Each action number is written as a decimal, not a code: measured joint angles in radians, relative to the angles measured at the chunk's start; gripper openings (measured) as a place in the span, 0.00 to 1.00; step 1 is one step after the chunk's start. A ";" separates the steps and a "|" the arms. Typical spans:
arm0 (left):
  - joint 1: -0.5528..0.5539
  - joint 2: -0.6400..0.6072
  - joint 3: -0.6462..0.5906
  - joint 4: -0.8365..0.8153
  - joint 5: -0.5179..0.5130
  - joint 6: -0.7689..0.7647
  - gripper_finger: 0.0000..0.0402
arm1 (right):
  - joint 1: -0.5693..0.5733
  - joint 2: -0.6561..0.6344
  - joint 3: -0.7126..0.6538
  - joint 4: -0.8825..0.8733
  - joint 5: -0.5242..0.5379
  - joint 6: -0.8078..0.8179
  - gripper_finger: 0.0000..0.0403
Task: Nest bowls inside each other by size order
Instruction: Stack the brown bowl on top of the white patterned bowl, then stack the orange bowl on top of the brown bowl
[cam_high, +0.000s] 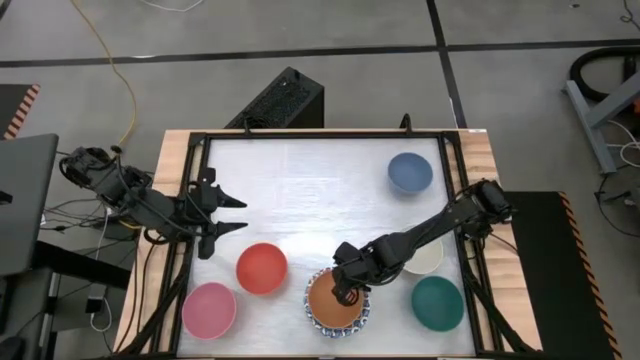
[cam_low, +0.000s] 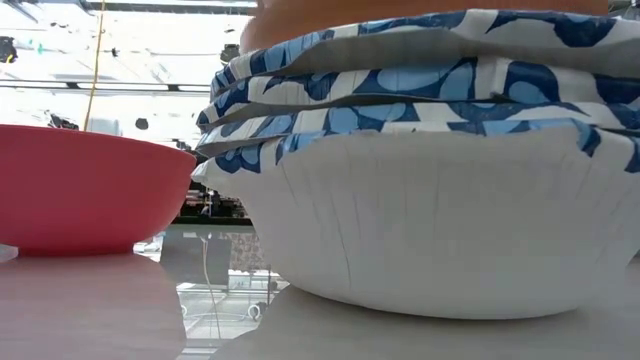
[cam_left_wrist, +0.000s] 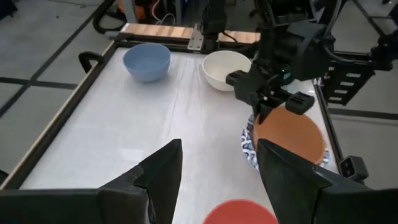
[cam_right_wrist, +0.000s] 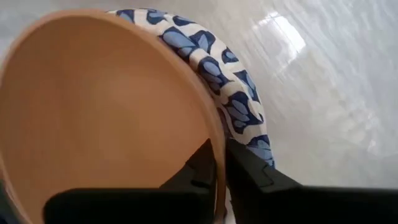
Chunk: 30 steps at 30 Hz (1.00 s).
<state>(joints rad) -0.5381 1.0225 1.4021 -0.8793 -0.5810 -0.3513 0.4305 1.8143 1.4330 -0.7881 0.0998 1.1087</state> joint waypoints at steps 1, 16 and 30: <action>0.000 0.000 0.000 -0.001 0.007 -0.004 0.49 | 0.000 -0.002 0.000 -0.002 0.000 -0.012 0.16; 0.000 0.113 0.000 -0.374 0.027 -0.436 0.49 | 0.003 -0.160 0.000 -0.023 0.039 -0.021 0.42; 0.026 0.355 0.000 -0.428 0.093 -0.412 0.49 | 0.042 -0.238 0.000 -0.073 0.150 -0.016 0.41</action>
<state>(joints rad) -0.5116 1.3777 1.4021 -1.3074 -0.4876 -0.7637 0.4725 1.5761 1.4334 -0.8608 0.2493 1.0924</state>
